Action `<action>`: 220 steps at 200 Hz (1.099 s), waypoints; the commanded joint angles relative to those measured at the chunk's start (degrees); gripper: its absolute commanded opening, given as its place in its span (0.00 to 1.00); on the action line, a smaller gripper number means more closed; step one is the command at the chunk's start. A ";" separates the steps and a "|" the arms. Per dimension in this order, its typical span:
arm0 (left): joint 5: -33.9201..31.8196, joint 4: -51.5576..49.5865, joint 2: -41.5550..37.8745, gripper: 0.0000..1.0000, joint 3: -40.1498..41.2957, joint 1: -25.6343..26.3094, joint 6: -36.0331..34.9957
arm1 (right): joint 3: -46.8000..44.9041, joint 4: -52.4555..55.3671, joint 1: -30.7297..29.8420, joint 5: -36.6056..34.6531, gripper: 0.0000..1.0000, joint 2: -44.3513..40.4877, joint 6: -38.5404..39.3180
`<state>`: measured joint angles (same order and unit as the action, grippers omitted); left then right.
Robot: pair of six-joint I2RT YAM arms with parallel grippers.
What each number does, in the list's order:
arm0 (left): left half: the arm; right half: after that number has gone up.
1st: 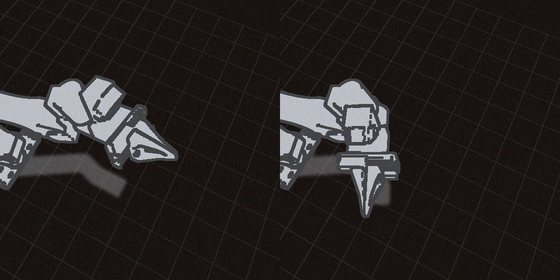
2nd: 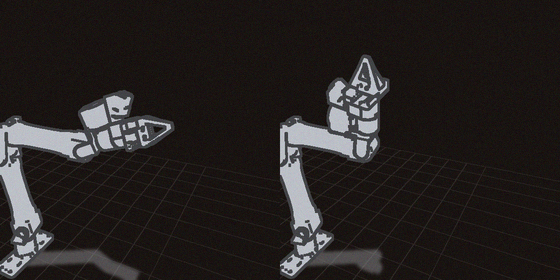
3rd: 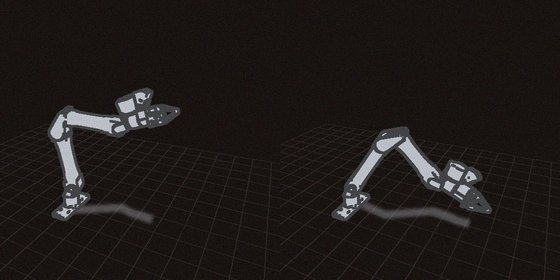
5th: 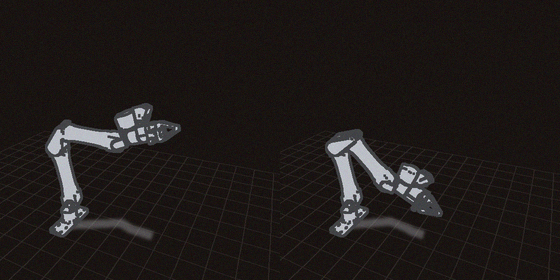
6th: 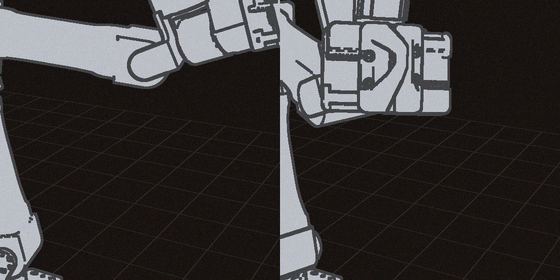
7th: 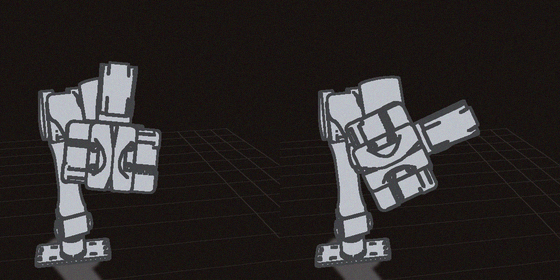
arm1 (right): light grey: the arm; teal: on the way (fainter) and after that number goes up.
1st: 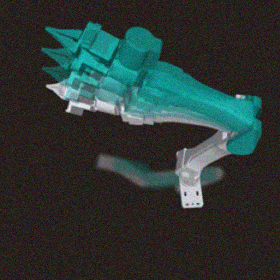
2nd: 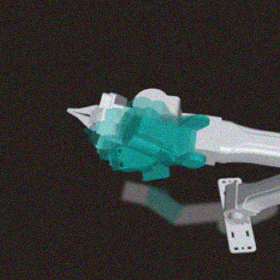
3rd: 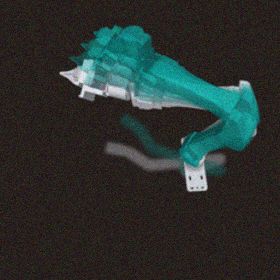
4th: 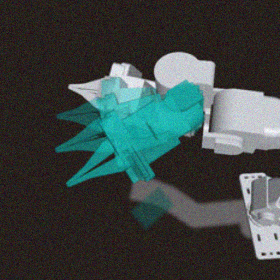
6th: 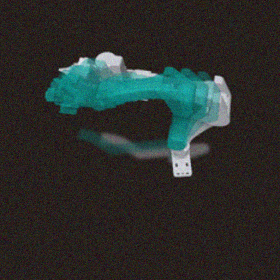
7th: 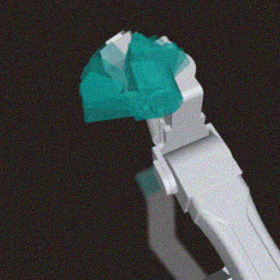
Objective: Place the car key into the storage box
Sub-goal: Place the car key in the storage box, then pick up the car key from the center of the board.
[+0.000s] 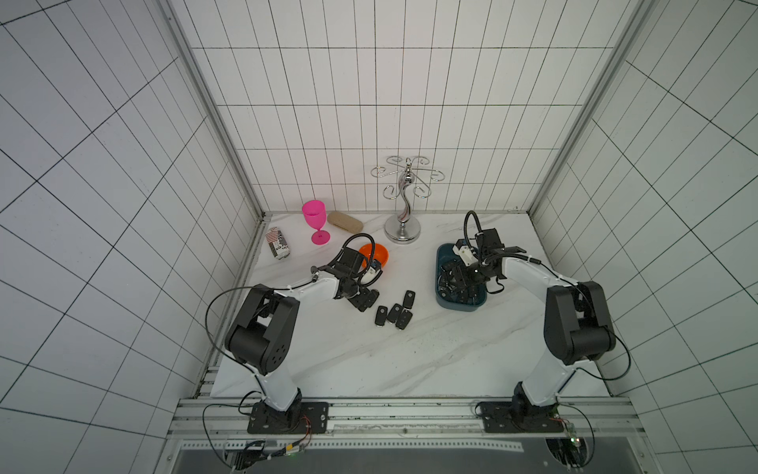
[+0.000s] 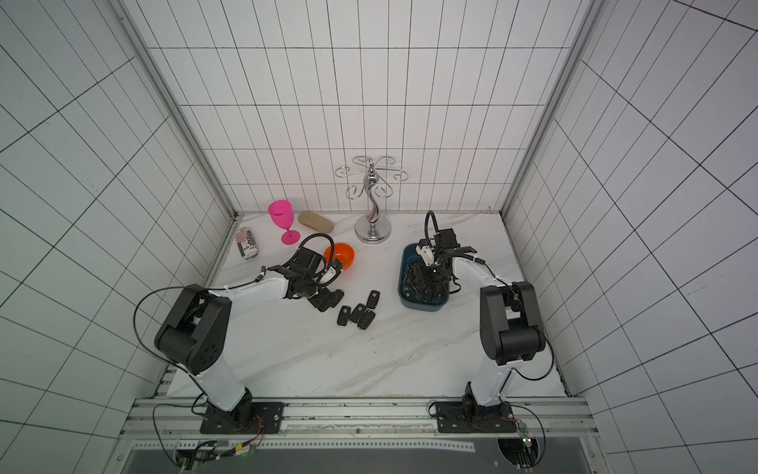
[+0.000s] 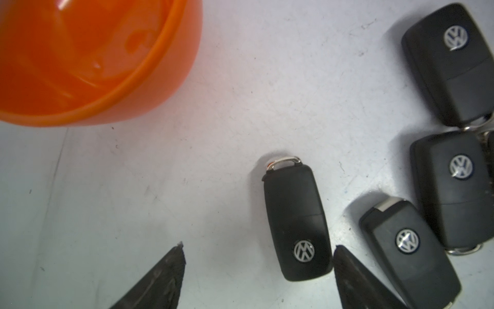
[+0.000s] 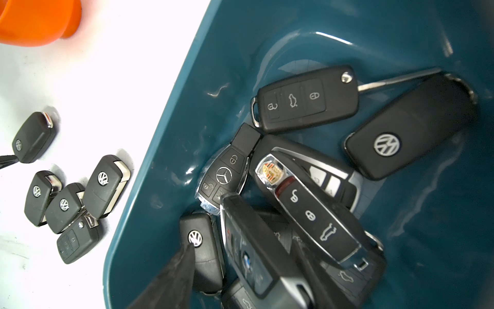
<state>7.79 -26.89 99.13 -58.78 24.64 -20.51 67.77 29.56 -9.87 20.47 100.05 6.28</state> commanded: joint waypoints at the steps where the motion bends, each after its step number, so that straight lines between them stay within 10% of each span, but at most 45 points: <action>1: 1.01 -0.33 1.35 0.84 0.00 0.21 0.81 | 1.67 0.94 -0.42 -0.13 0.61 -0.03 0.57; 80: -1.62 -3.14 5.53 0.81 -3.06 1.37 0.91 | 1.68 0.72 -0.41 -0.59 0.73 -2.27 1.32; 220: 3.83 -4.30 4.18 0.23 -2.29 1.44 -3.38 | -1.55 -3.52 0.34 -0.21 0.79 -8.68 0.49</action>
<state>9.32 -30.63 104.20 -62.28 25.82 -22.57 67.66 27.09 -9.80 18.59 93.78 6.94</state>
